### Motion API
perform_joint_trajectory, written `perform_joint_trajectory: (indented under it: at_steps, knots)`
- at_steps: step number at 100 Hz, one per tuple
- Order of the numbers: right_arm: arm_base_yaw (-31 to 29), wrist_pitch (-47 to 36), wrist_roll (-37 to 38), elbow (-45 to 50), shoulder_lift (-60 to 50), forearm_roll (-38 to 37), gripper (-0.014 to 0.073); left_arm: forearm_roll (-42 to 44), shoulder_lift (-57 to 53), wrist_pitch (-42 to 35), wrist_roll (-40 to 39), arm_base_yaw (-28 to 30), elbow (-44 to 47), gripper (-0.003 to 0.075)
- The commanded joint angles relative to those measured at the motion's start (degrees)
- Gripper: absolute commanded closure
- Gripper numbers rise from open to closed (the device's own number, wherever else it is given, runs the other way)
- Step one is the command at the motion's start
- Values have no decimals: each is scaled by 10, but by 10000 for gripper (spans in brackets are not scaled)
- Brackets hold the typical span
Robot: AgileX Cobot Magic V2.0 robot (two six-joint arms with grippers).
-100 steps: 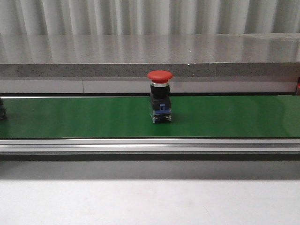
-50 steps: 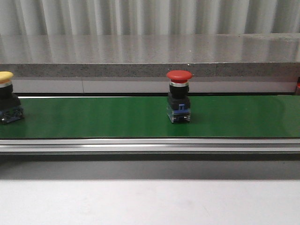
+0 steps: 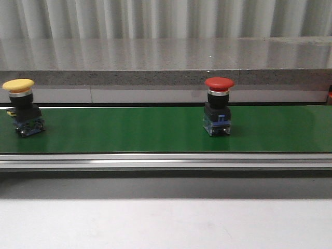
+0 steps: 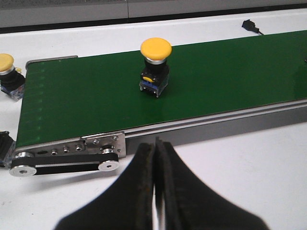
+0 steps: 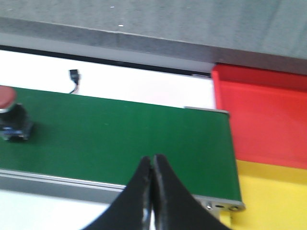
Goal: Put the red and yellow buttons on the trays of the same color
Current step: 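Lower the right gripper onto the arriving red button and grasp it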
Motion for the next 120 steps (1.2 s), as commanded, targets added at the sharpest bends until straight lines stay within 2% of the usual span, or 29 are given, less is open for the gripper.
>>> perform_joint_trajectory:
  at_steps: [1,10,17,34,44,74,120]
  knots:
    - [19,-9,-9,-53,50,10,649,-13,4,-40,-2,-5,-14,740]
    - [34,21,-9,-91,103,26,571,-13,4,-40,-2,-5,-14,740]
    - [41,39,-9,-117,142,46,457,-13,4,-40,-2,-5,-14,740]
    - [59,91,-9,-177,225,78,113,-13,4,-40,-2,-5,-14,740]
    - [70,124,-9,-208,274,79,4,-13,4,-40,-2,-5,-14,740]
    - [76,238,-9,-307,413,113,-1,-13,4,-40,-2,-5,-14,740]
    - [93,267,-24,-395,582,127,-1,-13,4,-40,-2,-5,-14,740]
